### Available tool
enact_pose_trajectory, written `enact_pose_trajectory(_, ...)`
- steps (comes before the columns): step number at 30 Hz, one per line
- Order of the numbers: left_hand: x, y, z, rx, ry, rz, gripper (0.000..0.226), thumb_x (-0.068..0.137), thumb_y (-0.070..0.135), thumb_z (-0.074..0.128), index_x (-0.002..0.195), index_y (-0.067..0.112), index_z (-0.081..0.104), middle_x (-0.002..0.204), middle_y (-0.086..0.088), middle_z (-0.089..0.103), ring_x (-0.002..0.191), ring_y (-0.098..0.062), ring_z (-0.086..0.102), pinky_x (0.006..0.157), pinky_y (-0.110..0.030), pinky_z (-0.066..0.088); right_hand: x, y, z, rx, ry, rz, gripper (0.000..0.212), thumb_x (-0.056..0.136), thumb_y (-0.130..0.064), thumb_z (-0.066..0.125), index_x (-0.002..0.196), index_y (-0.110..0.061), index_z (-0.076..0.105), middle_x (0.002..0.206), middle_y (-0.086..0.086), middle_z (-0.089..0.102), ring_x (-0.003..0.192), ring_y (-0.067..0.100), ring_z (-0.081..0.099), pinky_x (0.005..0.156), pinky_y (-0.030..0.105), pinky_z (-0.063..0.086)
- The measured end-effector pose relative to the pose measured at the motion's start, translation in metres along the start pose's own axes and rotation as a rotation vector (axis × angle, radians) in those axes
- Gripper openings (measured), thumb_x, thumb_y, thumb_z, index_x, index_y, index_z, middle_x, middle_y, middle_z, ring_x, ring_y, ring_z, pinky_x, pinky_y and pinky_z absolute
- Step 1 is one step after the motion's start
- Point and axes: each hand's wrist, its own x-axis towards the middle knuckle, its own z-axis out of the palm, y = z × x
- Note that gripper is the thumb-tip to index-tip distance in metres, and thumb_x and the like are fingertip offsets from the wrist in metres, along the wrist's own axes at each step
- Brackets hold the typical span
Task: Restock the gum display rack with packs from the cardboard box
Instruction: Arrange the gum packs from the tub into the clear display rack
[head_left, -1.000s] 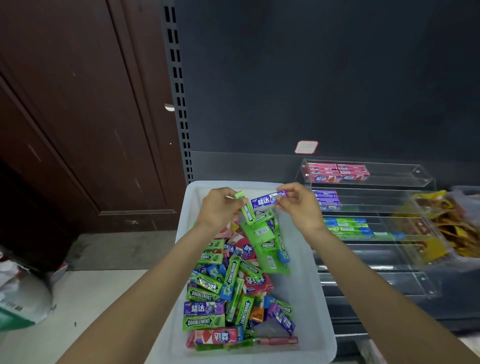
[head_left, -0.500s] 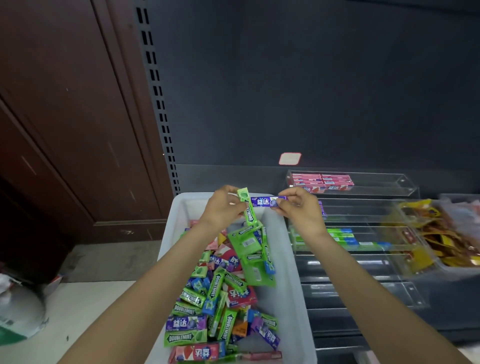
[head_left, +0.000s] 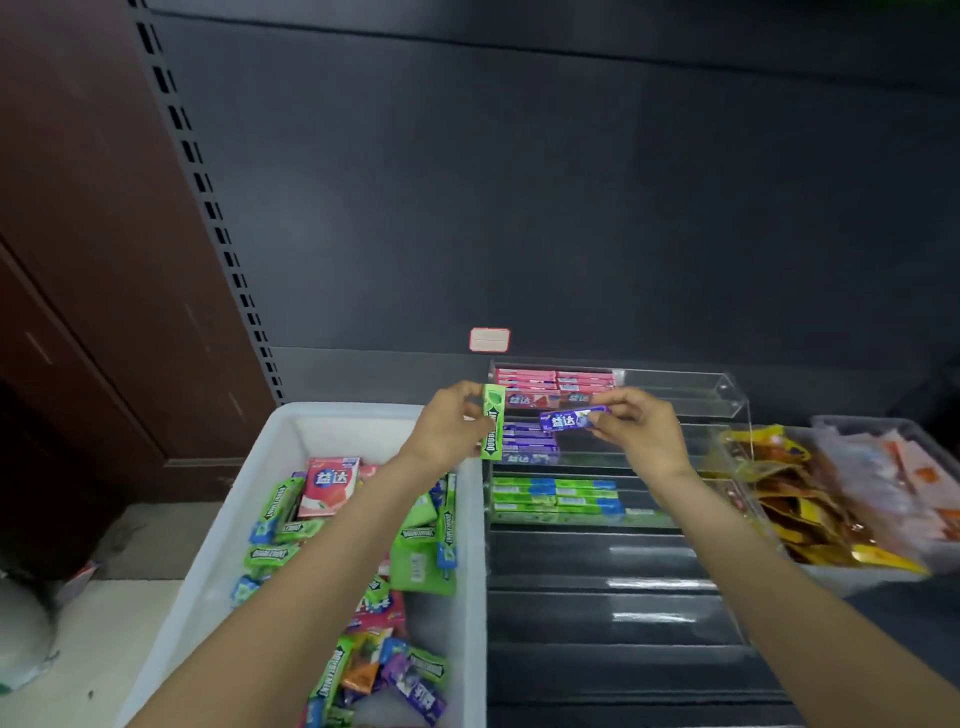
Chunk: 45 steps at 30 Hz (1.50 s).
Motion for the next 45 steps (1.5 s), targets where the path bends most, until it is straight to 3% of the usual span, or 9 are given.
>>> enact_pose_trajectory(2,0.000,0.002,0.013,0.041,0.052,-0.005,0.032,0.086,-0.002,0.057,0.116,0.008,0.053,0.085,-0.001,0.056,0.083,-0.020,0.058,0.074,-0.038,0.051,0.007,0.008,-0.015,-0.067,-0.035,-0.018,0.015,0.081,0.006,0.065,0.091,-0.006,0.065,0.078,0.008,0.063,0.072,0.014,0.062,0.068,0.016,0.055)
enact_pose_trajectory(7,-0.003,0.005,0.041,0.074,0.205,-0.018,0.034,0.086,0.006,0.063,0.119,0.008,0.055,0.098,-0.003,0.059,0.088,-0.020,0.059,0.079,-0.032,0.049,0.022,0.025,-0.040,-0.166,-0.065,-0.063,0.017,0.080,0.004,0.068,0.091,-0.008,0.066,0.079,-0.002,0.063,0.075,0.012,0.061,0.075,0.024,0.054)
enact_pose_trajectory(11,-0.010,0.005,0.052,0.129,0.274,0.004,0.035,0.086,0.007,0.064,0.120,0.012,0.058,0.095,-0.004,0.061,0.088,-0.020,0.061,0.081,-0.029,0.051,0.028,0.032,-0.043,-0.325,-0.105,-0.162,0.013,0.080,-0.004,0.070,0.089,-0.013,0.067,0.085,-0.006,0.064,0.078,0.003,0.058,0.069,0.009,0.044)
enact_pose_trajectory(14,-0.013,0.005,0.053,0.215,0.299,0.042,0.033,0.086,0.007,0.064,0.118,0.016,0.059,0.091,-0.002,0.062,0.083,-0.017,0.061,0.067,-0.015,0.048,0.026,0.037,-0.038,-0.410,-0.132,-0.231,0.014,0.081,-0.006,0.069,0.094,-0.011,0.068,0.089,-0.004,0.064,0.079,0.003,0.057,0.064,0.003,0.042)
enact_pose_trajectory(17,-0.014,0.005,0.051,0.275,0.298,0.061,0.032,0.087,0.009,0.063,0.117,0.018,0.059,0.092,-0.001,0.061,0.082,-0.015,0.061,0.053,-0.005,0.039,0.024,0.039,-0.034,-0.490,-0.089,-0.264,0.020,0.082,-0.008,0.069,0.102,-0.009,0.068,0.093,-0.002,0.065,0.082,0.007,0.059,0.070,0.002,0.043)
enact_pose_trajectory(21,-0.012,0.006,0.052,0.267,0.264,0.070,0.031,0.088,0.010,0.063,0.117,0.018,0.058,0.083,0.002,0.060,0.084,-0.015,0.061,0.056,-0.004,0.040,0.024,0.045,-0.038,-0.676,-0.040,-0.347,0.022,0.081,-0.016,0.071,0.102,-0.011,0.068,0.096,0.003,0.069,0.082,0.014,0.064,0.077,0.026,0.055)
enact_pose_trajectory(35,-0.014,0.011,0.060,0.253,0.179,0.085,0.031,0.086,0.007,0.064,0.114,0.020,0.060,0.083,0.000,0.063,0.082,-0.017,0.061,0.075,-0.027,0.048,0.026,0.053,-0.029,-0.784,-0.066,-0.296,0.016,0.088,-0.009,0.062,0.102,-0.005,0.069,0.102,0.012,0.065,0.081,0.017,0.064,0.074,0.020,0.051)
enact_pose_trajectory(42,-0.017,0.013,0.060,0.115,0.195,0.050,0.048,0.085,-0.001,0.061,0.123,0.026,0.050,0.090,-0.004,0.055,0.078,-0.019,0.060,0.068,-0.033,0.055,0.019,0.043,-0.031,-0.759,-0.108,-0.272,0.030,0.091,-0.018,0.060,0.118,-0.008,0.063,0.119,0.010,0.056,0.091,0.018,0.064,0.086,0.027,0.053)
enact_pose_trajectory(45,-0.019,0.018,0.065,-0.035,0.187,0.037,0.043,0.084,-0.004,0.063,0.113,0.024,0.050,0.083,-0.004,0.053,0.071,-0.016,0.062,0.063,-0.024,0.058,0.011,0.030,-0.035,-0.616,-0.185,-0.336,0.028,0.092,-0.016,0.057,0.119,-0.012,0.063,0.115,0.002,0.057,0.094,0.009,0.057,0.086,0.015,0.045)
